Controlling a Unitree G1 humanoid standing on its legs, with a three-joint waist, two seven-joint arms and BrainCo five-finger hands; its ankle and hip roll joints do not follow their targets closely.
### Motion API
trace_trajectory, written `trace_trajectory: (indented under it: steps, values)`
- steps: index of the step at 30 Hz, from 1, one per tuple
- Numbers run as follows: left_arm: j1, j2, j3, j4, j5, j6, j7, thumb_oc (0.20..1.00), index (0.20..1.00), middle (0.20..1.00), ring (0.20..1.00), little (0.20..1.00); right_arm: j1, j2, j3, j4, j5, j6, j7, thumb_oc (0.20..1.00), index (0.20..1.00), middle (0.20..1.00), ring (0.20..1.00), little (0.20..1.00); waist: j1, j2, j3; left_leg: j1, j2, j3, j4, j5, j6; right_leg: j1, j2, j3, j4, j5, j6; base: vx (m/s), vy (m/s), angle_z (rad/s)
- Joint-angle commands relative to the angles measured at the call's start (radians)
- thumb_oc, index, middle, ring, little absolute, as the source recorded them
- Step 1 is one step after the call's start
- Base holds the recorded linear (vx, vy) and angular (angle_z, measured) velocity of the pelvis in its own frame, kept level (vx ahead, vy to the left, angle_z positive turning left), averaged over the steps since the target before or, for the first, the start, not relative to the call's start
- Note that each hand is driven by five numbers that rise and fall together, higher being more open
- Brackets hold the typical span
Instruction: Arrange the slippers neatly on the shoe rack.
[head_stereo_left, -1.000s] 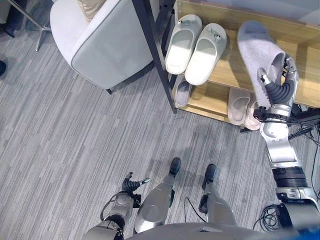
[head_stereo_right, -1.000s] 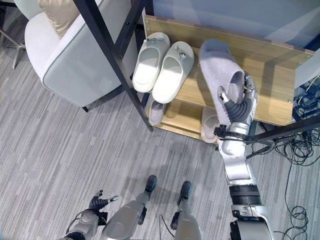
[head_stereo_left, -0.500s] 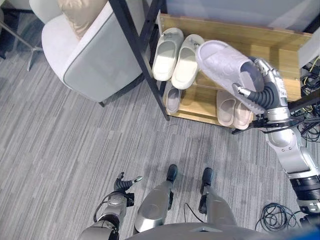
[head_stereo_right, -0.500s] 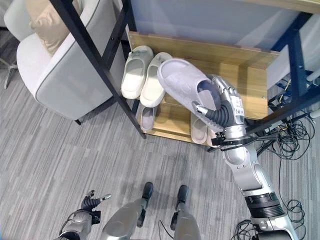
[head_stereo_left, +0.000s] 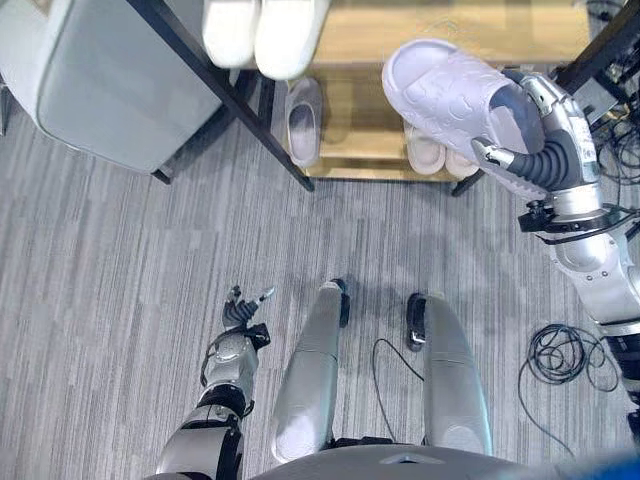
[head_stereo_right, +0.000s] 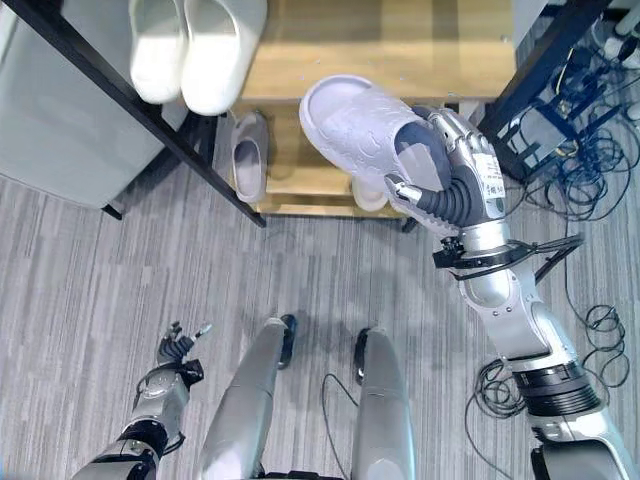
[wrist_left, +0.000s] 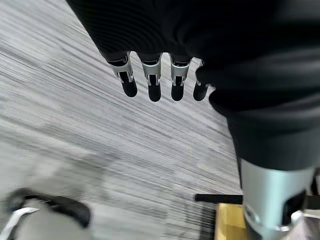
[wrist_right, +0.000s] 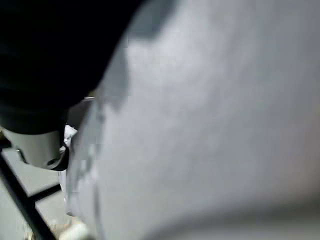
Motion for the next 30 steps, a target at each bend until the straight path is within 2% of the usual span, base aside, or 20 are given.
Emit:
trace_trajectory:
  steps: [1, 2, 5, 6, 12, 16, 18, 22, 23, 24, 25, 27, 29, 30]
  values:
    - [0.046, 0.046, 0.035, 0.068, -0.038, -0.04, 0.037, 1.0, 1.0, 1.0, 1.0, 1.0, 0.002, 0.061, -0.028, -0.086, 0.042, -0.068, -0.035, 0.2, 0.2, 0.2, 0.2, 0.2, 0.007, -0.021, -0.066, 0.033, -0.005, -0.006, -0.017, 0.133, 0.04, 0.18, -0.04, 0.039, -0.107, 0.213, 0.014, -0.01, 0.036, -0.09]
    - [0.049, 0.067, 0.064, -0.012, -0.072, -0.055, 0.049, 1.0, 1.0, 1.0, 1.0, 1.0, -0.004, 0.037, -0.032, -0.121, 0.066, -0.083, -0.035, 0.2, 0.2, 0.2, 0.2, 0.2, 0.007, -0.019, -0.052, -0.092, 0.0, -0.016, 0.089, 0.112, 0.047, 0.058, -0.041, 0.029, 0.001, 0.19, 0.015, 0.0, 0.04, -0.03]
    - [0.051, 0.078, 0.062, -0.03, -0.074, -0.062, 0.051, 1.0, 1.0, 1.0, 1.0, 1.0, -0.011, 0.035, -0.023, -0.128, 0.094, -0.095, -0.027, 0.2, 0.2, 0.2, 0.2, 0.2, 0.011, -0.014, -0.051, -0.177, 0.005, -0.027, 0.164, 0.094, 0.051, -0.022, -0.041, 0.027, 0.074, 0.172, 0.015, 0.01, 0.048, 0.04]
    - [0.045, 0.083, 0.065, -0.029, -0.078, -0.065, 0.056, 1.0, 1.0, 1.0, 1.0, 1.0, -0.027, 0.047, -0.019, -0.117, 0.114, -0.101, -0.032, 0.2, 0.2, 0.2, 0.2, 0.2, 0.013, -0.007, -0.045, -0.241, 0.006, -0.035, 0.223, 0.086, 0.054, -0.081, -0.042, 0.029, 0.13, 0.159, 0.011, 0.0, 0.08, 0.0]
    - [0.048, 0.088, 0.074, -0.066, -0.101, -0.087, 0.066, 1.0, 1.0, 1.0, 1.0, 1.0, -0.097, 0.066, -0.008, -0.061, 0.131, -0.101, -0.051, 0.2, 0.2, 0.2, 0.2, 0.2, 0.029, 0.02, -0.03, -0.413, -0.001, -0.057, 0.408, 0.058, 0.057, -0.245, -0.05, 0.042, 0.317, 0.137, 0.011, 0.01, 0.076, -0.03]
    - [0.054, 0.106, 0.072, -0.135, -0.083, -0.103, 0.083, 1.0, 1.0, 1.0, 1.0, 1.0, -0.187, 0.045, 0.002, -0.017, 0.124, -0.099, -0.062, 0.2, 0.2, 0.2, 0.2, 0.2, 0.043, 0.042, -0.014, -0.535, -0.015, -0.072, 0.591, 0.008, 0.064, -0.382, -0.052, 0.073, 0.529, 0.111, 0.015, 0.05, 0.098, 0.03]
    - [0.062, 0.12, 0.062, -0.156, -0.068, -0.107, 0.093, 1.0, 1.0, 1.0, 1.0, 1.0, -0.217, 0.076, -0.004, 0.015, 0.166, -0.097, -0.062, 0.2, 0.2, 0.2, 0.2, 0.2, 0.05, 0.047, 0.0, -0.589, -0.023, -0.079, 0.695, -0.019, 0.067, -0.426, -0.056, 0.092, 0.638, 0.104, 0.021, 0.09, 0.108, -0.1]
    - [0.072, 0.133, 0.068, -0.219, -0.067, -0.113, 0.101, 1.0, 1.0, 1.0, 1.0, 1.0, -0.253, 0.096, -0.003, 0.064, 0.184, -0.091, -0.062, 0.2, 0.2, 0.2, 0.2, 0.2, 0.054, 0.042, 0.045, -0.617, -0.035, -0.086, 0.796, -0.056, 0.065, -0.468, -0.051, 0.14, 0.766, 0.097, 0.028, 0.07, 0.1, -0.08]
    - [0.088, 0.135, 0.059, -0.233, -0.069, -0.113, 0.099, 1.0, 1.0, 1.0, 1.0, 1.0, -0.264, 0.116, 0.003, 0.114, 0.206, -0.085, -0.061, 0.2, 0.2, 0.2, 0.2, 0.2, 0.064, 0.046, 0.045, -0.618, -0.03, -0.095, 0.84, -0.079, 0.062, -0.474, -0.053, 0.157, 0.809, 0.092, 0.028, 0.07, 0.095, -0.09]
    - [0.089, 0.135, 0.059, -0.233, -0.069, -0.113, 0.099, 1.0, 1.0, 1.0, 1.0, 1.0, -0.264, 0.117, 0.003, 0.115, 0.206, -0.086, -0.061, 0.2, 0.2, 0.2, 0.2, 0.2, 0.065, 0.044, 0.045, -0.618, -0.029, -0.094, 0.84, -0.079, 0.062, -0.475, -0.052, 0.158, 0.81, 0.093, 0.028, 0.13, 0.119, -0.09]
    - [0.11, 0.136, 0.052, -0.235, -0.07, -0.116, 0.1, 1.0, 1.0, 1.0, 1.0, 1.0, -0.279, 0.138, 0.0, 0.145, 0.23, -0.077, -0.065, 0.2, 0.2, 0.2, 0.2, 0.2, 0.075, 0.046, 0.046, -0.618, -0.032, -0.101, 0.896, -0.109, 0.065, -0.485, -0.039, 0.18, 0.867, 0.086, 0.029, 0.09, 0.08, -0.38]
    - [0.127, 0.138, 0.044, -0.241, -0.075, -0.123, 0.103, 1.0, 1.0, 1.0, 1.0, 1.0, -0.297, 0.145, 0.007, 0.153, 0.234, -0.072, -0.073, 0.2, 0.2, 0.2, 0.2, 0.2, 0.084, 0.049, 0.046, -0.618, -0.04, -0.103, 0.952, -0.129, 0.067, -0.494, -0.025, 0.196, 0.915, 0.084, 0.03, 0.1, 0.112, -0.37]
    - [0.157, 0.139, 0.026, -0.263, -0.071, -0.131, 0.114, 1.0, 1.0, 1.0, 1.0, 1.0, -0.344, 0.142, 0.024, 0.143, 0.226, -0.068, -0.078, 0.2, 0.2, 0.2, 0.2, 0.2, 0.094, 0.049, 0.046, -0.618, -0.053, -0.091, 1.06, -0.187, 0.07, -0.51, -0.002, 0.226, 1.027, 0.07, 0.026, 0.09, 0.126, -0.13]
    - [0.157, 0.139, 0.026, -0.263, -0.071, -0.131, 0.114, 1.0, 1.0, 1.0, 1.0, 1.0, -0.344, 0.142, 0.024, 0.143, 0.226, -0.068, -0.078, 0.2, 0.2, 0.2, 0.2, 0.2, 0.094, 0.049, 0.046, -0.618, -0.053, -0.091, 1.06, -0.187, 0.07, -0.51, -0.002, 0.226, 1.027, 0.07, 0.027, 0.06, 0.076, -0.25]
